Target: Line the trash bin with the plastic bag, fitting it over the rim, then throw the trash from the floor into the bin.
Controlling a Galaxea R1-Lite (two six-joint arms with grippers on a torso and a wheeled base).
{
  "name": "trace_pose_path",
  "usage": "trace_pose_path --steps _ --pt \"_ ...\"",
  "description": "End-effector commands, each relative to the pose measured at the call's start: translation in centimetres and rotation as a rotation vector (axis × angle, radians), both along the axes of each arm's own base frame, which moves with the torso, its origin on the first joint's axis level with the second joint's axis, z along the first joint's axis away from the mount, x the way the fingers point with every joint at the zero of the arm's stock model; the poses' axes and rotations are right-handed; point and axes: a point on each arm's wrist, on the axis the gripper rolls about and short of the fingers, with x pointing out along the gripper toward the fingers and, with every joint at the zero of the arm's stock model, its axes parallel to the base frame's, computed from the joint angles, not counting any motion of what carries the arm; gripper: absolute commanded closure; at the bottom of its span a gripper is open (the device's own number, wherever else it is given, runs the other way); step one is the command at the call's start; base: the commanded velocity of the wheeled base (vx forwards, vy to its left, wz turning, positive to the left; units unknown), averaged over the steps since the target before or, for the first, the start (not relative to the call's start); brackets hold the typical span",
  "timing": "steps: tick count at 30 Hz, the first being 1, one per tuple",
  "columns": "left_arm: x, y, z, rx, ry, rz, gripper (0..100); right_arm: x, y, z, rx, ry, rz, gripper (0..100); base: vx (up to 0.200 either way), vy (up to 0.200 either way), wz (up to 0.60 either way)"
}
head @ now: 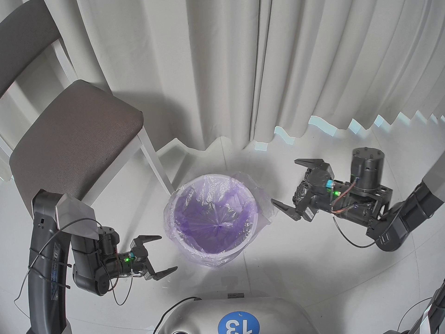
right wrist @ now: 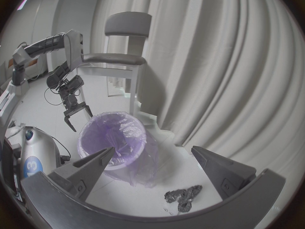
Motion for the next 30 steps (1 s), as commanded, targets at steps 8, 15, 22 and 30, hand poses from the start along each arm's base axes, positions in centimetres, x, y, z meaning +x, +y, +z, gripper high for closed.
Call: trace_pose_path --steps 8,15,22,30 --pt "-3.0 -0.7 7.6 -0.003 -0.128 -0.011 0 -3.6 -4.2 -0.6 0.122 -0.014 -0.103 0 0.000 0.000 0.00" --pt "-4.2 -1.9 10.9 -0.096 -0.131 -0.023 0 -6.7 -5.2 -1.7 0.218 0.011 -0.103 0 0.000 0.000 0.00" --pt "-5.6 -2.6 14.9 -0.191 -0.174 -0.033 0 -10.1 -6.9 -0.7 0.293 0.044 -0.144 0 0.000 0.000 0.00" --pt "-5.4 -5.5 19.8 -0.370 -0.229 0.019 0 -13.0 -7.9 1.1 0.437 0.015 -0.252 0 0.000 0.000 0.00"
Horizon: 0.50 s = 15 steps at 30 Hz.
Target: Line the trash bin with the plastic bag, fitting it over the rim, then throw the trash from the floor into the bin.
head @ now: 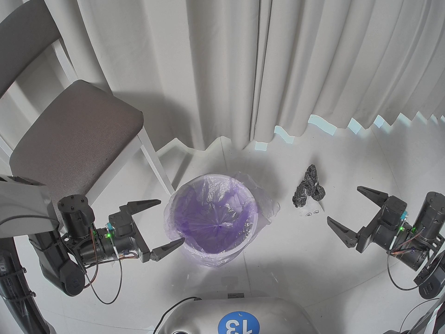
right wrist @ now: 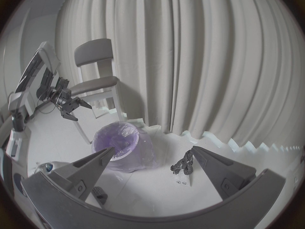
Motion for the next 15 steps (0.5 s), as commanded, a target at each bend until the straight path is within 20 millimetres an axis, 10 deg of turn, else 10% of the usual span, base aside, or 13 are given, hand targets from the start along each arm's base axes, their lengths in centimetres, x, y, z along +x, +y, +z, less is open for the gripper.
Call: trace_pose_path --steps 1,15 --pt "0.0 -1.6 5.2 -0.125 -0.150 0.059 0 -2.0 -0.9 2.0 0.076 -0.087 -0.105 0 0.000 0.000 0.00" --pt "-4.0 -0.2 8.8 -0.198 -0.228 0.159 0 -0.6 0.1 6.9 0.131 -0.269 -0.090 0 0.000 0.000 0.00"
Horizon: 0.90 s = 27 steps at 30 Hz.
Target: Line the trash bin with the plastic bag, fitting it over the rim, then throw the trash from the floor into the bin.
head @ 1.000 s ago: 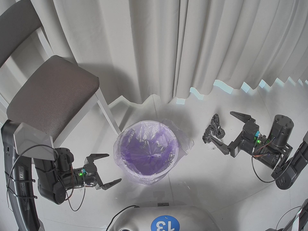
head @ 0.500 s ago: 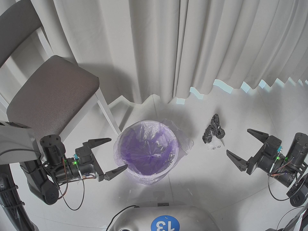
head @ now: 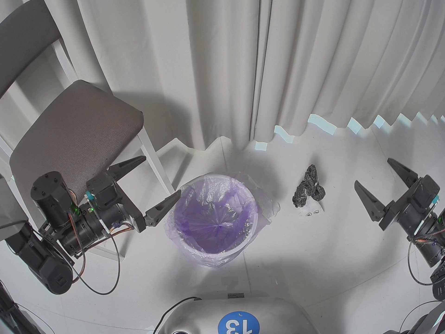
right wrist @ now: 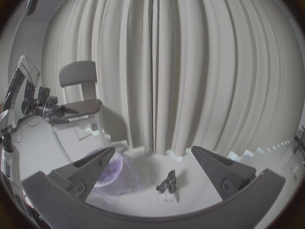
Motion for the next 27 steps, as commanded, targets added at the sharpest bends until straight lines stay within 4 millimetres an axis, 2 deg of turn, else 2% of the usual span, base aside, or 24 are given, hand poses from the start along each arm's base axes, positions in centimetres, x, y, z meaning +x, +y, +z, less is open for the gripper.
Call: trace_pose_path --steps 1,5,7,11,14,16,18,21,25,27 --pt "-1.7 0.5 2.5 -0.045 -0.090 0.034 0 1.4 0.7 2.4 0.011 -0.040 0.009 0 0.000 0.000 0.00" --pt "-2.2 0.4 3.6 -0.057 -0.091 0.076 0 2.3 1.0 4.2 0.004 -0.015 0.008 0 0.000 0.000 0.00" --pt "-2.6 0.4 4.8 -0.073 -0.078 0.117 0 2.9 1.1 5.8 -0.005 0.042 -0.009 0 0.000 0.000 0.00" --pt "-2.7 0.9 9.0 -0.174 -0.101 0.210 0 3.6 0.2 7.7 -0.042 0.210 -0.116 0 0.000 0.000 0.00" --pt "-3.3 1.3 11.8 -0.207 -0.080 0.272 0 4.0 0.0 8.0 -0.030 0.315 -0.165 0 0.000 0.000 0.00" --pt "-4.2 1.6 12.9 -0.187 -0.035 0.307 0 4.3 0.1 8.0 0.009 0.352 -0.165 0 0.000 0.000 0.00" --pt "-5.2 1.9 13.1 -0.146 0.036 0.348 0 4.5 0.1 7.9 0.028 0.377 -0.165 0 0.000 0.000 0.00" --pt "-6.3 2.8 12.4 -0.087 0.128 0.424 0 5.1 0.3 7.5 0.020 0.408 -0.166 0 0.000 0.000 0.00" --pt "-6.7 5.2 11.0 -0.067 0.169 0.542 0 5.4 0.4 7.0 -0.039 0.437 -0.171 0 0.000 0.000 0.00" --pt "-6.9 5.6 10.9 -0.057 0.164 0.564 0 5.9 0.4 7.0 -0.047 0.450 -0.175 0 0.000 0.000 0.00"
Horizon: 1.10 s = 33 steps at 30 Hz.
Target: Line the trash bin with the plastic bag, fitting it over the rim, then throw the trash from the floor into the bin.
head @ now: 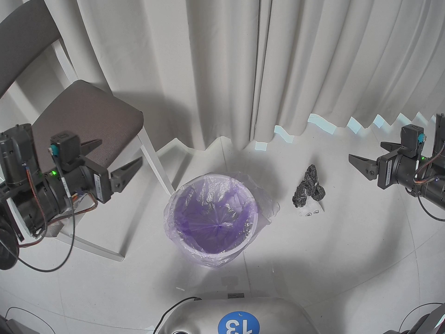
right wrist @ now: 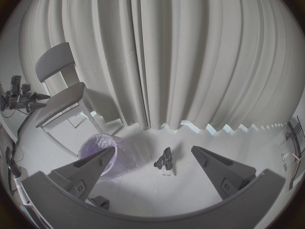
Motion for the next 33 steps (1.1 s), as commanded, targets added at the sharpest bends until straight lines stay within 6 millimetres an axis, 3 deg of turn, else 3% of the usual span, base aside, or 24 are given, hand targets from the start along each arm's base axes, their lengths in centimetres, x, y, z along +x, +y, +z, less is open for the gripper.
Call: trace_pose_path --steps 1,5,6,16,23,27,33 --pt "-3.1 3.2 2.7 0.002 -0.107 0.158 0 1.9 0.1 0.7 -0.019 0.043 -0.029 0 0.000 0.000 0.00" --pt "-3.3 3.7 2.5 0.067 -0.121 0.181 0 3.7 0.4 -0.7 -0.036 0.106 -0.043 0 0.000 0.000 0.00" --pt "-3.2 3.9 2.4 0.087 -0.123 0.193 0 5.5 0.7 -2.2 -0.045 0.153 -0.057 0 0.000 0.000 0.00" --pt "-2.9 3.5 2.8 0.085 -0.136 0.169 0 11.9 0.5 -7.3 0.013 0.252 -0.124 0 0.000 0.000 0.00" --pt "-2.7 3.6 2.9 0.079 -0.135 0.167 0 15.2 0.2 -9.7 0.074 0.286 -0.175 0 0.000 0.000 0.00" --pt "-2.7 3.5 3.2 0.075 -0.146 0.158 0 18.0 0.1 -12.0 0.151 0.270 -0.212 0 0.000 0.000 0.00" --pt "-2.6 3.5 3.1 0.089 -0.144 0.158 0 20.2 0.3 -14.7 0.170 0.259 -0.219 0 0.000 0.000 0.00"
